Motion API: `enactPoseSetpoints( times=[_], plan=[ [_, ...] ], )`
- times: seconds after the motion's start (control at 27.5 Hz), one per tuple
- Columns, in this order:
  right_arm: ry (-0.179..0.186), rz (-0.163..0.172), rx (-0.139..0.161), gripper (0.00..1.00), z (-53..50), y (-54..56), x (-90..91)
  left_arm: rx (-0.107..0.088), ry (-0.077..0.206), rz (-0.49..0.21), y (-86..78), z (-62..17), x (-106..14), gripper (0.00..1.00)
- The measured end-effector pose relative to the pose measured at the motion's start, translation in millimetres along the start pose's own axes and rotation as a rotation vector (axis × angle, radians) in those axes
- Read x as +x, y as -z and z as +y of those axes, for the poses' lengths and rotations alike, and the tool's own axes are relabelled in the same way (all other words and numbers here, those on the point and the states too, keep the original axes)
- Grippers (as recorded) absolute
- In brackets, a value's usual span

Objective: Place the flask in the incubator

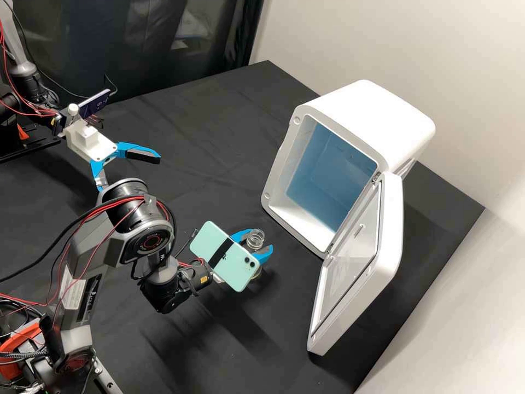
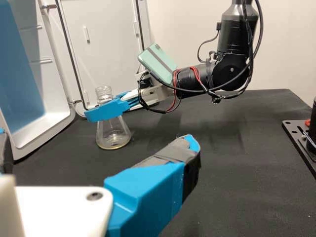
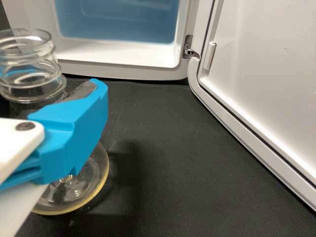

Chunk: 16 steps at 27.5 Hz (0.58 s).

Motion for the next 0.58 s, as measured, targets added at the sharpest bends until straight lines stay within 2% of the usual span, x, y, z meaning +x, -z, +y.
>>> enactPoseSetpoints(
  times=[0.11, 0.25, 0.47, 0.58],
  plan=[
    [-0.001, 0.000, 0.009, 0.00, 1.0, 0.4, 1.9, -0.010, 0.000, 0.000, 0.0, 0.0, 0.0, 1.00],
    [-0.003, 0.003, 0.030, 0.00, 6.3, 1.3, 2.9, -0.010, 0.000, 0.000, 0.0, 0.0, 0.0, 1.00],
    [-0.101, 0.037, 0.063, 0.00, 34.2, 8.6, 1.8, -0.010, 0.000, 0.000, 0.0, 0.0, 0.0, 1.00],
    [-0.123, 0.051, 0.067, 0.00, 40.2, 11.7, 1.7, -0.010, 0.000, 0.000, 0.0, 0.0, 0.0, 1.00]
  ],
)
